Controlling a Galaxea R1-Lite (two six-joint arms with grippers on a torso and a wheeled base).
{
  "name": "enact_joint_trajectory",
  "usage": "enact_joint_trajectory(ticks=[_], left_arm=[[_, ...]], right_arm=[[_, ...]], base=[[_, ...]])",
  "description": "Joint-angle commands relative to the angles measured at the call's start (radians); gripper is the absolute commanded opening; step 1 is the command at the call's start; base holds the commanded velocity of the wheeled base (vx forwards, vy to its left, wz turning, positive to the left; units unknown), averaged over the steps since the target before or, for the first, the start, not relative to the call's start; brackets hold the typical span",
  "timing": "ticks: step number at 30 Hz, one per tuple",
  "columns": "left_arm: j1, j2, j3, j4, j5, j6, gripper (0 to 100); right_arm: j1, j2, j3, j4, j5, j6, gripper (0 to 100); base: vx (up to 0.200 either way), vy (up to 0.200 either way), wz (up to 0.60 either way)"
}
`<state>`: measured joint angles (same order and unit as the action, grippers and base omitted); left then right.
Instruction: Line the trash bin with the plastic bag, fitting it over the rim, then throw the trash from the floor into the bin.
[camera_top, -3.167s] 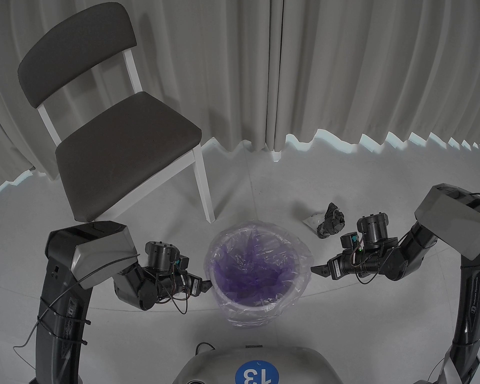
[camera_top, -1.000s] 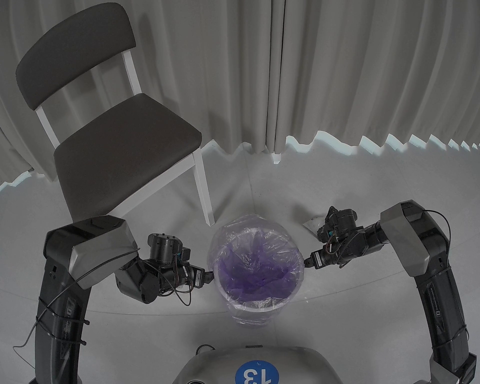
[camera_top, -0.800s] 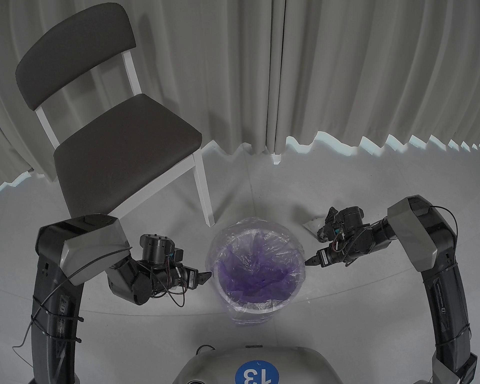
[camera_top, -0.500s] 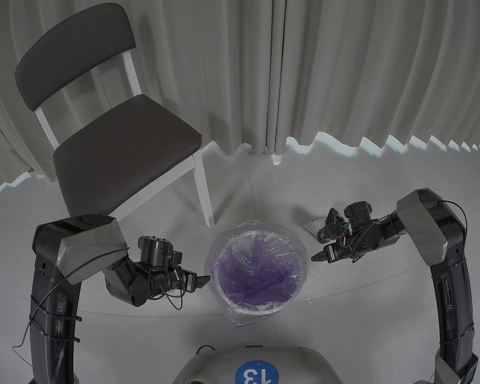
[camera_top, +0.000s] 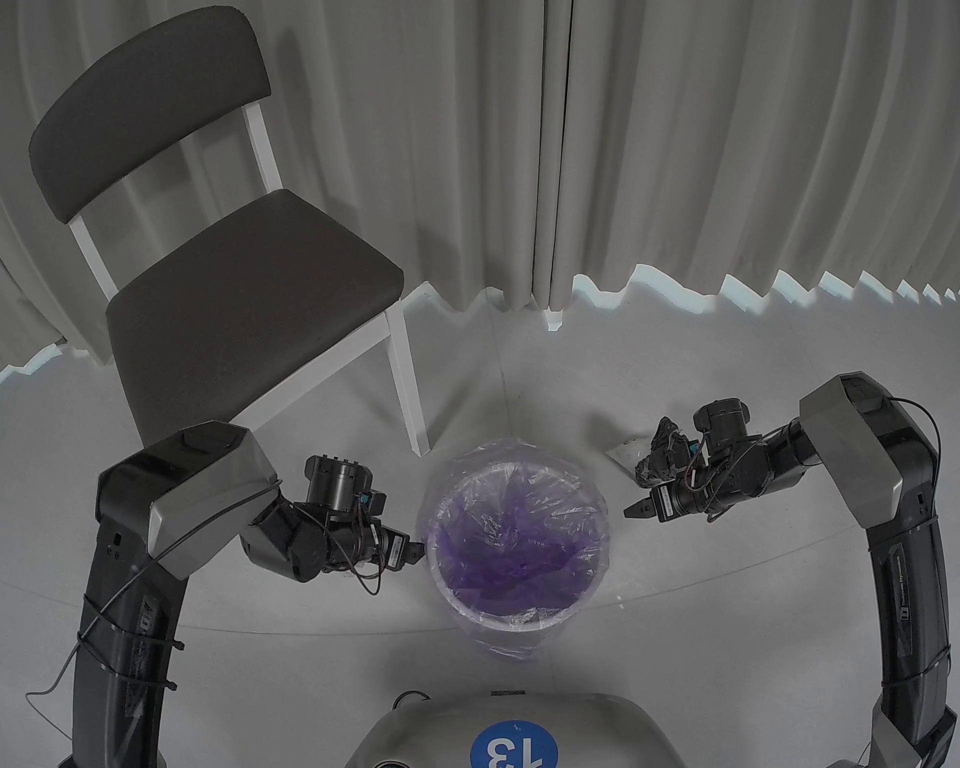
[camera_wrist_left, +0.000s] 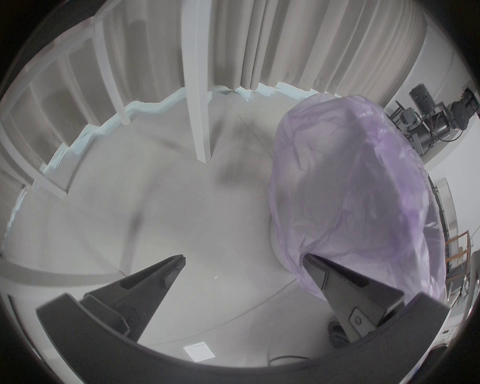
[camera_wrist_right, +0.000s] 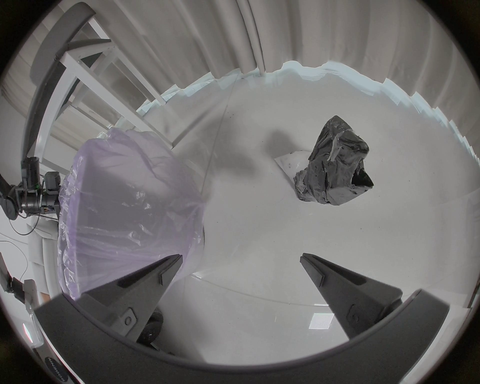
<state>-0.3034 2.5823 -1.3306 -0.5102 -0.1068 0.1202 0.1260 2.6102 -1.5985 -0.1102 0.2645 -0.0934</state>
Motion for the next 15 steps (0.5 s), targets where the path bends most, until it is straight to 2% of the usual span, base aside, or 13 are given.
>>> enact_joint_trajectory(ticks=[1,5,8,14,15], left_arm=[[-0.025,0.059,-0.136,0.081,0.03,0.015,100],[-0.02,0.068,-0.157,0.087,0.053,0.016,100],[-0.014,0.061,-0.139,0.078,0.064,0.016,100],[0.0,-0.008,-0.025,0.035,0.049,0.004,100],[0.004,-0.037,0.03,-0.014,0.032,0.003,100]], right_arm=[[0.007,-0.012,0.037,-0.016,0.012,-0.002,100],[0.014,-0.018,0.077,-0.055,0.013,-0.011,100],[0.023,-0.033,0.112,-0.069,0.042,-0.019,100],[0.038,-0.038,0.13,-0.071,0.047,-0.02,100],[0.038,-0.039,0.13,-0.072,0.048,-0.02,100]], base=[[0.0,0.0,0.0],[0.0,0.0,0.0],[0.0,0.0,0.0],[0.0,0.0,0.0],[0.0,0.0,0.0]])
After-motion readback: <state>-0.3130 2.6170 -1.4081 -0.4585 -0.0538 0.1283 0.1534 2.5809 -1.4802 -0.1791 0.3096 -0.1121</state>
